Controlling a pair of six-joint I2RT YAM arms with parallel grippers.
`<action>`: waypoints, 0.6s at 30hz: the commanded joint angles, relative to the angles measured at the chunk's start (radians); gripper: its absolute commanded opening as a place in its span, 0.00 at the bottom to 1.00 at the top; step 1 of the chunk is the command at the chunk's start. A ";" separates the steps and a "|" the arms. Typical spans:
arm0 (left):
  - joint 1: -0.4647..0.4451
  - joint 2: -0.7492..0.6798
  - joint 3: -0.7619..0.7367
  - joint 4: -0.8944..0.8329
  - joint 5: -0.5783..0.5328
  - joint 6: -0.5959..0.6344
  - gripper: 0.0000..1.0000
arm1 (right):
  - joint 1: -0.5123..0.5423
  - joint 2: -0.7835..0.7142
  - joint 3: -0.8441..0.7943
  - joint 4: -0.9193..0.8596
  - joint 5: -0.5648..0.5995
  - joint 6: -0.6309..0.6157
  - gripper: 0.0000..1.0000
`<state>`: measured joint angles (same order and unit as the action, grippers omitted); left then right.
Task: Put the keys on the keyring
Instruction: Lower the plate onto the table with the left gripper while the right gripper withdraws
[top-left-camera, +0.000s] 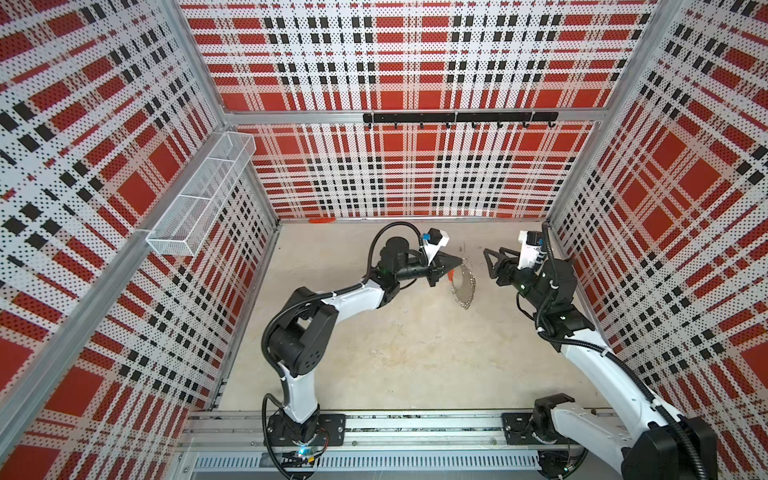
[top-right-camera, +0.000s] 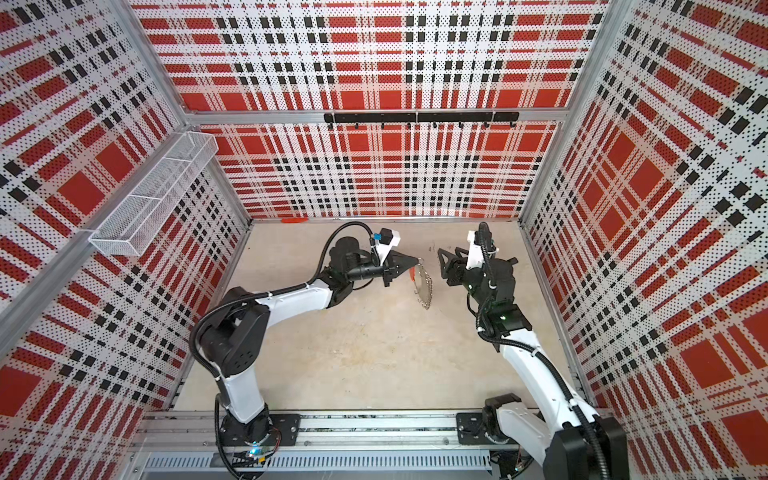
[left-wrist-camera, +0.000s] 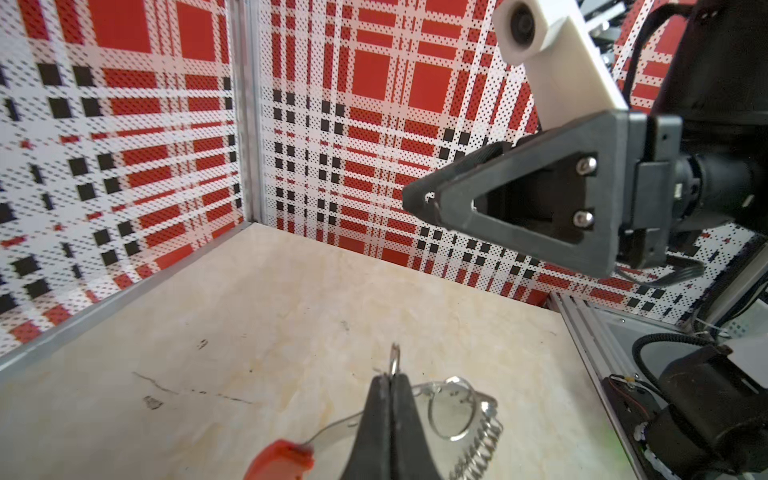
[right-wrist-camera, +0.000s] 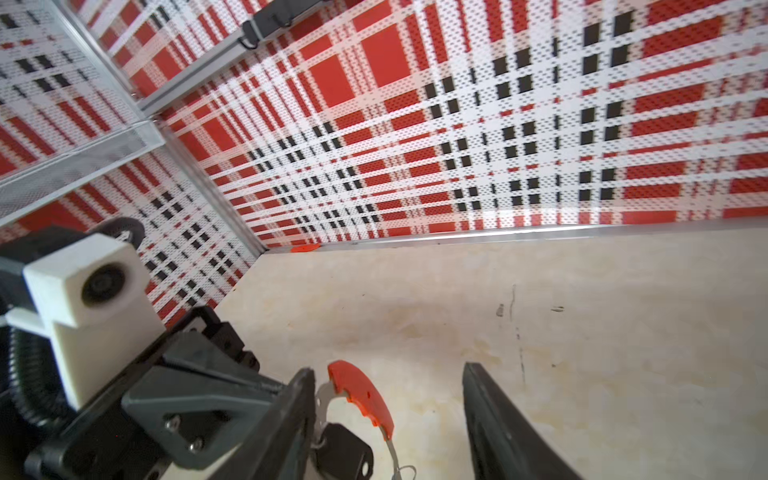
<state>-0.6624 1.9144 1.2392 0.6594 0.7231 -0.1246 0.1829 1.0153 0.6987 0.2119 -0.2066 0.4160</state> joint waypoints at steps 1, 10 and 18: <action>-0.039 0.073 0.085 0.131 -0.013 -0.044 0.00 | -0.031 -0.032 -0.020 0.005 0.048 0.035 0.60; -0.005 0.114 -0.132 0.261 -0.074 -0.031 0.00 | -0.058 -0.009 -0.055 0.025 -0.012 0.042 0.61; 0.068 0.098 -0.330 0.331 -0.127 -0.016 0.00 | -0.060 0.035 -0.090 0.090 -0.056 0.087 0.61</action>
<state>-0.6048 2.0327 0.9348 0.9051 0.6266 -0.1570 0.1280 1.0382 0.6292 0.2504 -0.2440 0.4763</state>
